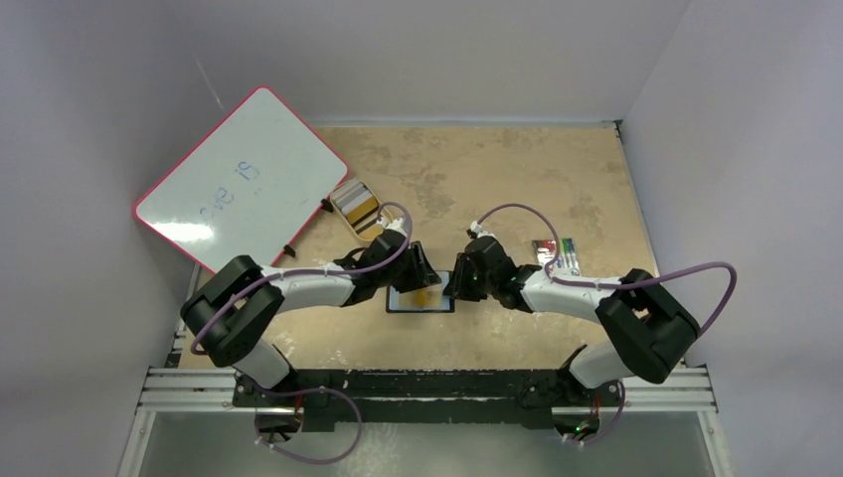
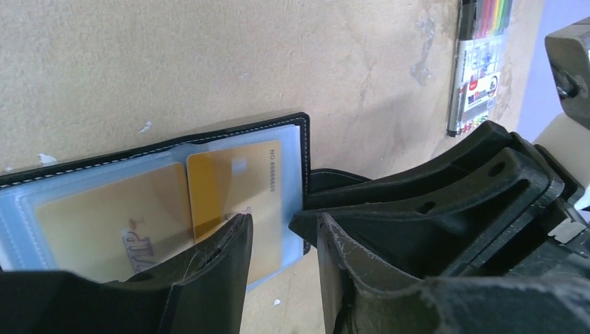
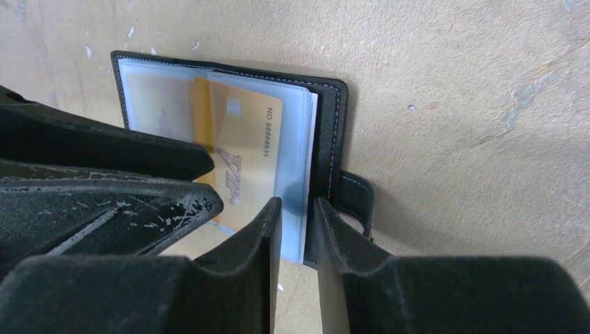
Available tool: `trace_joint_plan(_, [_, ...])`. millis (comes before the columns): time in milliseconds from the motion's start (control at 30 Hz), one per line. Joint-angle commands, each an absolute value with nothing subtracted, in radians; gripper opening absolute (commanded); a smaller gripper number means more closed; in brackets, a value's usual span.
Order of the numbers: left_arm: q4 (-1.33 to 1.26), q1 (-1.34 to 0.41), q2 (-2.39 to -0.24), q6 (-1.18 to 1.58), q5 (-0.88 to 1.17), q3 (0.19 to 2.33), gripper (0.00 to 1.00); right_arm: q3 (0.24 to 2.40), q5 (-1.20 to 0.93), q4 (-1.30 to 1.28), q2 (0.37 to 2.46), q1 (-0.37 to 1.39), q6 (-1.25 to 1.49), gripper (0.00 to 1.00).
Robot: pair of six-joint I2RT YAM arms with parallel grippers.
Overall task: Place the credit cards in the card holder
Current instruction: Insert the credit card into the card holder.
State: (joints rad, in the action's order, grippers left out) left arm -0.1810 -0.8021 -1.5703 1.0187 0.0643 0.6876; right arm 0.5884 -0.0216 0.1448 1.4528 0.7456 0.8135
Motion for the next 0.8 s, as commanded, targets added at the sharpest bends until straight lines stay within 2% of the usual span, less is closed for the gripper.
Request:
trace_joint_plan(0, [-0.225,-0.810,-1.527,1.046,0.055,0.683,0.38,0.573,-0.021,0.151,1.464,0.744,0.804,0.26])
trace_joint_plan(267, [-0.062,-0.810,-1.510,0.987,-0.033,0.724,0.42,0.569,-0.020,0.148,1.450,0.744,0.804,0.26])
trace_joint_plan(500, [-0.047,-0.810,-1.537,0.983,-0.038,0.725,0.42,0.568,-0.021,0.148,1.450,0.744,0.804,0.26])
trace_joint_plan(767, [-0.146,-0.817,-1.564,1.036,0.016,0.701,0.42,0.566,-0.021,0.156,1.455,0.744,0.804,0.26])
